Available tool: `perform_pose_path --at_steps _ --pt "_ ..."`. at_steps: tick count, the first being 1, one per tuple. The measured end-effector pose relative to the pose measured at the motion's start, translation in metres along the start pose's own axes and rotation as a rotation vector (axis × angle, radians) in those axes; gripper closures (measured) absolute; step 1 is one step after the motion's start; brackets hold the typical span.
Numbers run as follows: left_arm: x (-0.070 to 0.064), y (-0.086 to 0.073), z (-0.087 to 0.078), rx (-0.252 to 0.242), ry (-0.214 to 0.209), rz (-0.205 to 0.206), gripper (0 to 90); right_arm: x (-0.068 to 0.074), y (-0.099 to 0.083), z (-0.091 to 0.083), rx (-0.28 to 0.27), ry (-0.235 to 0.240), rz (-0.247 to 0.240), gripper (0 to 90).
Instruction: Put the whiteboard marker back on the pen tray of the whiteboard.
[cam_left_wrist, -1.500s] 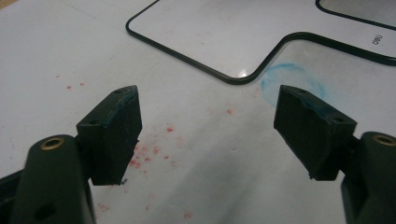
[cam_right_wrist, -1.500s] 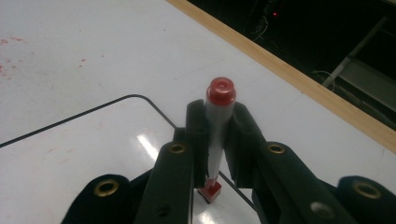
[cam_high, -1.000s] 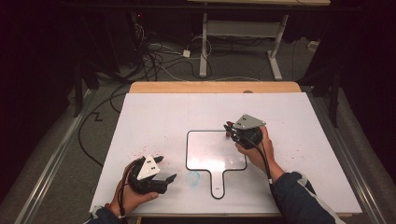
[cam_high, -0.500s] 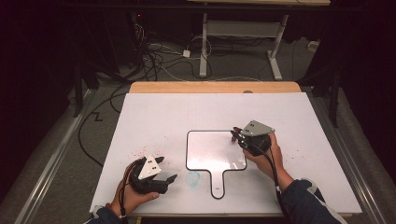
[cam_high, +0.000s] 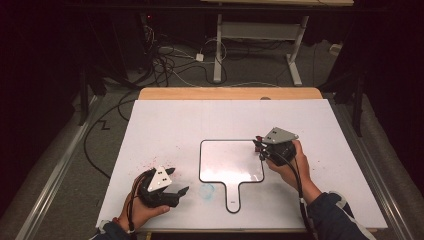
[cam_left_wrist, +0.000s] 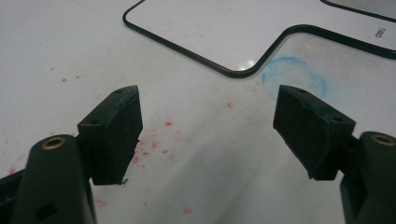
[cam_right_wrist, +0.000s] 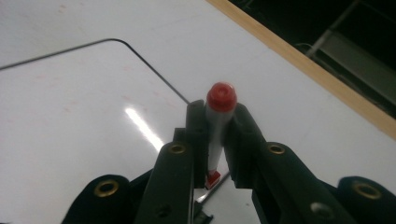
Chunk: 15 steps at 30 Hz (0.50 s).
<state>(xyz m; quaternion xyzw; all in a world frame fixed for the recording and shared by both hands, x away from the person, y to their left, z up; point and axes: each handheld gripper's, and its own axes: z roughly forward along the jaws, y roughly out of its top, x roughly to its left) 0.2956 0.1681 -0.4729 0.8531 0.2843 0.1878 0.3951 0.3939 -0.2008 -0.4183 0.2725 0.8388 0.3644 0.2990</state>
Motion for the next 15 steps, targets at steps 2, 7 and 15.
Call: perform_pose_path --at_steps 2,7,15 --pt "0.0 0.0 0.0 0.001 -0.001 0.0 23.0 0.002 0.0 -0.002 -0.014 0.05 0.034 81.2" --pt "0.001 -0.001 0.001 0.005 -0.006 -0.005 23.0 0.009 0.0 -0.011 0.004 0.084 0.006 81.3" --pt "0.001 -0.001 0.001 0.007 -0.006 -0.005 22.9 0.009 -0.002 -0.013 -0.001 0.082 -0.012 81.2"
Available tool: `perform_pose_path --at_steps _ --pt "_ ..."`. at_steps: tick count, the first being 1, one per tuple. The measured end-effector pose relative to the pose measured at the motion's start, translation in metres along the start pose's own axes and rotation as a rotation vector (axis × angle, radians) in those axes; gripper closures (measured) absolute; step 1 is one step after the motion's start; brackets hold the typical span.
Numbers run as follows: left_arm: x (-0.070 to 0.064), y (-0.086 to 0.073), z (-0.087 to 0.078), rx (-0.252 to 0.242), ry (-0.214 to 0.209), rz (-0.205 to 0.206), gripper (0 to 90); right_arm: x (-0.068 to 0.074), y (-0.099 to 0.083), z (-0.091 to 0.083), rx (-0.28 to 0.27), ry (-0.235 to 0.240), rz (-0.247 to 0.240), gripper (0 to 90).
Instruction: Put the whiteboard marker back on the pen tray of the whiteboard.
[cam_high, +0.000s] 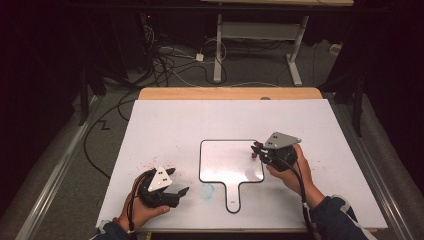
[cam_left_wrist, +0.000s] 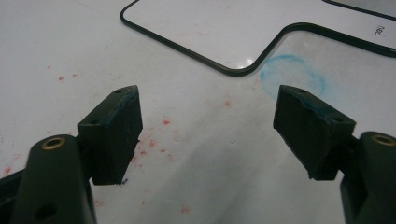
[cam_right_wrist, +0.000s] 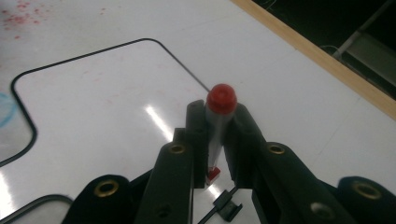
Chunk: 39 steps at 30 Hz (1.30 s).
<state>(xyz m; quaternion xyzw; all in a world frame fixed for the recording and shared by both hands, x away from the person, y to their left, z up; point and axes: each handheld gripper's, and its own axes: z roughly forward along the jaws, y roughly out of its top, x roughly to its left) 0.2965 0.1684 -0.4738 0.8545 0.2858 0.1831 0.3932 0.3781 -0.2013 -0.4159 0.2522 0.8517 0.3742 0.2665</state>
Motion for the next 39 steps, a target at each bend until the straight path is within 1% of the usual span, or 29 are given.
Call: perform_pose_path --at_steps 3,4,5,8,12,13,15,16,17,20,22,24,26,28,29,30,32,35,39 --pt "0.0 0.0 0.0 0.0 -0.001 0.0 22.9 0.004 -0.001 -0.008 0.016 0.028 0.007 81.3" --pt "0.0 -0.001 0.0 0.0 -0.001 0.0 22.9 0.005 -0.002 -0.011 0.024 0.031 0.006 81.3" --pt "0.0 -0.001 -0.001 -0.001 -0.002 -0.001 22.9 0.005 -0.003 -0.014 0.031 0.031 0.011 81.3" --pt "0.001 -0.001 0.0 0.002 -0.004 -0.003 22.9 0.007 -0.006 -0.022 0.039 0.056 0.035 81.2" --pt "0.001 -0.001 0.0 0.001 -0.004 0.0 22.9 0.013 -0.009 -0.029 0.033 0.095 0.036 81.2" --pt "0.001 -0.001 0.001 0.002 -0.004 0.0 22.9 0.014 -0.009 -0.03 0.03 0.113 0.035 81.2" --pt "0.001 -0.001 0.001 0.004 -0.003 0.0 22.9 0.018 -0.009 -0.032 0.03 0.131 0.035 81.2" --pt "0.001 -0.001 0.001 0.004 -0.003 -0.001 22.9 0.021 -0.009 -0.033 0.024 0.15 0.037 81.2" --pt "0.001 -0.001 0.001 0.004 -0.003 0.0 22.9 0.024 -0.009 -0.034 0.019 0.156 0.029 81.2" --pt "0.0 -0.001 0.001 0.007 -0.002 0.001 22.9 0.032 -0.008 -0.033 0.012 0.159 0.0 81.2" --pt "0.001 -0.001 0.001 0.008 -0.002 0.001 22.9 0.033 -0.007 -0.03 -0.007 0.147 -0.01 81.2" --pt "0.001 -0.002 0.001 0.007 -0.001 -0.001 22.9 0.034 -0.007 -0.025 -0.026 0.11 -0.031 81.3" --pt "0.001 -0.002 0.0 0.008 0.0 -0.001 22.9 0.032 -0.008 -0.019 -0.054 0.102 -0.017 81.3" --pt "0.001 -0.002 0.0 0.009 -0.001 -0.001 22.9 0.031 -0.009 -0.016 -0.076 0.097 -0.021 81.3" --pt "0.001 -0.002 0.0 0.01 -0.002 -0.002 22.9 0.031 -0.009 -0.015 -0.079 0.098 -0.01 81.3" --pt "0.001 -0.002 0.0 0.009 -0.002 -0.003 22.9 0.03 -0.009 -0.015 -0.074 0.101 -0.008 81.3" --pt "0.001 -0.003 0.0 0.008 -0.002 -0.005 22.9 0.03 -0.009 -0.018 -0.056 0.102 -0.015 81.3" --pt "0.002 -0.003 0.0 0.01 -0.001 -0.007 22.9 0.03 -0.01 -0.025 -0.033 0.115 0.001 81.2" --pt "0.002 -0.004 -0.001 0.008 0.003 -0.008 22.9 0.023 -0.01 -0.039 -0.059 0.12 0.036 81.0"
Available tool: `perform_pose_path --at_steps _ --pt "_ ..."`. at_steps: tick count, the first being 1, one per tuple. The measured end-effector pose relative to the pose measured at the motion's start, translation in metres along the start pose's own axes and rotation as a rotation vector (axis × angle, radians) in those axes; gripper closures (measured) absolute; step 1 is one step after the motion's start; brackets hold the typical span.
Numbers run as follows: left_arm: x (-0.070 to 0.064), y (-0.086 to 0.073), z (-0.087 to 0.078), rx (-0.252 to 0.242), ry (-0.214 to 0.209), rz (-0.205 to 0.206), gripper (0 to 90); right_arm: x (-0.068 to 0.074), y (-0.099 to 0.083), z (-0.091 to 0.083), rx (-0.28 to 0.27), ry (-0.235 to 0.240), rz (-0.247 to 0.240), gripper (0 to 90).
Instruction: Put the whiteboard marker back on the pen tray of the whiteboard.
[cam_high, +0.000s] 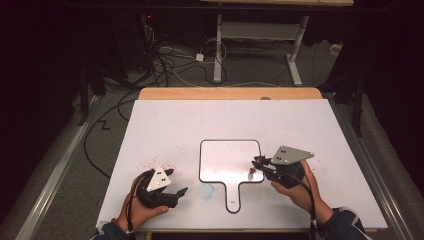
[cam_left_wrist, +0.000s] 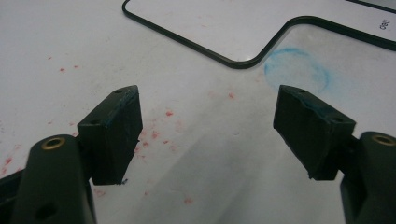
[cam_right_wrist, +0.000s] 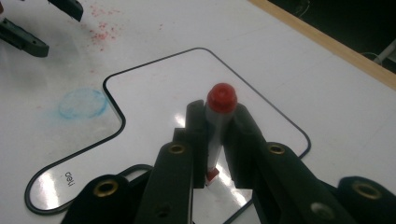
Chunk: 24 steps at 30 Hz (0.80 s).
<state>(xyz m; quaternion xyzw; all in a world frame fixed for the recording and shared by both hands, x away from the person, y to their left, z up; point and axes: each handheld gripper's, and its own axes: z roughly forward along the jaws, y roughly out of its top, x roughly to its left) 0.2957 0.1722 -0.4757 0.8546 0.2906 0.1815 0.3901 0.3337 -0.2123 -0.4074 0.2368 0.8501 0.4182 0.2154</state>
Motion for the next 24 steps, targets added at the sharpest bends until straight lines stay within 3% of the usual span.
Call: perform_pose_path --at_steps 9,13,16,19,22,24 --pt "-0.001 0.0 0.0 0.004 0.005 -0.001 22.9 -0.011 0.0 -0.061 -0.019 0.033 0.091 80.9" --pt "-0.002 0.0 0.0 0.009 0.007 0.001 22.8 -0.017 0.0 -0.077 -0.003 0.029 0.114 80.9" --pt "-0.002 0.001 0.002 0.009 0.006 -0.002 22.7 -0.021 -0.002 -0.07 0.071 0.072 0.129 80.8" --pt "-0.002 0.002 0.004 0.018 0.003 0.005 22.7 -0.027 -0.007 -0.052 0.145 0.114 0.16 80.8" --pt "-0.002 0.004 0.007 0.02 0.0 0.013 22.7 -0.035 -0.012 -0.03 0.196 0.135 0.198 80.7" --pt "-0.002 0.003 0.008 0.028 -0.004 0.012 22.7 -0.044 -0.014 -0.016 0.2 0.141 0.237 80.6"
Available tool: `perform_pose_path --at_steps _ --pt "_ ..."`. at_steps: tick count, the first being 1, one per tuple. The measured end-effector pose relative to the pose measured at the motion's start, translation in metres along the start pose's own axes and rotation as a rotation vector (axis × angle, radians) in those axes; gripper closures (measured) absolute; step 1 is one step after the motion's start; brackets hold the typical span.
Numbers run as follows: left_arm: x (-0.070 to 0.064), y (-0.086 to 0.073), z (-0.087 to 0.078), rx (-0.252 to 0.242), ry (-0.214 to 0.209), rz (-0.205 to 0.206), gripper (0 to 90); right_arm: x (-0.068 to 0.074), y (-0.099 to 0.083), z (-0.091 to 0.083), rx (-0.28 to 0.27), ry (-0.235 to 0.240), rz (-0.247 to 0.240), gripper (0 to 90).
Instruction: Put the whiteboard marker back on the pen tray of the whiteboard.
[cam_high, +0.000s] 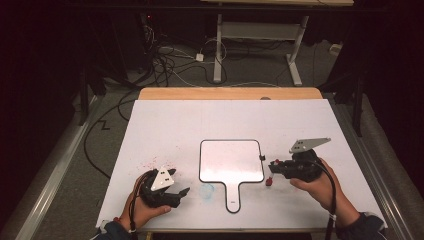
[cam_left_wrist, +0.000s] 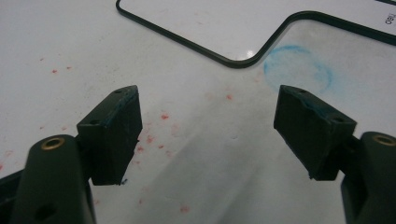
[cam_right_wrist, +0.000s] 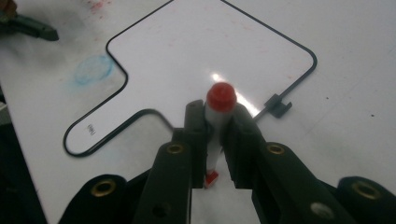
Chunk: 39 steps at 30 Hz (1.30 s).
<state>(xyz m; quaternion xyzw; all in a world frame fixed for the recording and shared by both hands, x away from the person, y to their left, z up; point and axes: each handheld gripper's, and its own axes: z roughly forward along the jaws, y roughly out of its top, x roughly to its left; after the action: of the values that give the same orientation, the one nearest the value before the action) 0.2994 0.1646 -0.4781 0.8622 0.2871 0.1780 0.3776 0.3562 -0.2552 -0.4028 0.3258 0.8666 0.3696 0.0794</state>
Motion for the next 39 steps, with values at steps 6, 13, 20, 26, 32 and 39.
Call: perform_pose_path --at_steps 6,13,20,26,32,39 --pt "0.001 -0.001 0.0 0.004 -0.001 0.001 22.5 -0.032 0.01 0.033 -0.039 0.054 0.139 77.2" --pt "0.0 -0.002 0.0 0.013 0.002 0.007 22.4 -0.052 0.007 0.072 -0.042 0.003 0.243 74.3" --pt "0.0 -0.003 0.0 0.023 0.007 0.008 22.4 -0.051 0.007 0.088 -0.058 -0.14 0.201 72.2" --pt "-0.001 -0.002 0.001 0.03 0.009 0.013 22.4 -0.048 0.008 0.093 -0.04 -0.237 0.116 66.8" --pt "0.0 -0.002 0.001 0.029 0.007 0.011 22.5 -0.052 0.007 0.089 -0.048 -0.262 0.134 61.2" --pt "-0.001 -0.002 0.0 0.025 0.012 0.018 22.4 -0.048 0.01 0.082 -0.085 -0.268 0.099 55.8"
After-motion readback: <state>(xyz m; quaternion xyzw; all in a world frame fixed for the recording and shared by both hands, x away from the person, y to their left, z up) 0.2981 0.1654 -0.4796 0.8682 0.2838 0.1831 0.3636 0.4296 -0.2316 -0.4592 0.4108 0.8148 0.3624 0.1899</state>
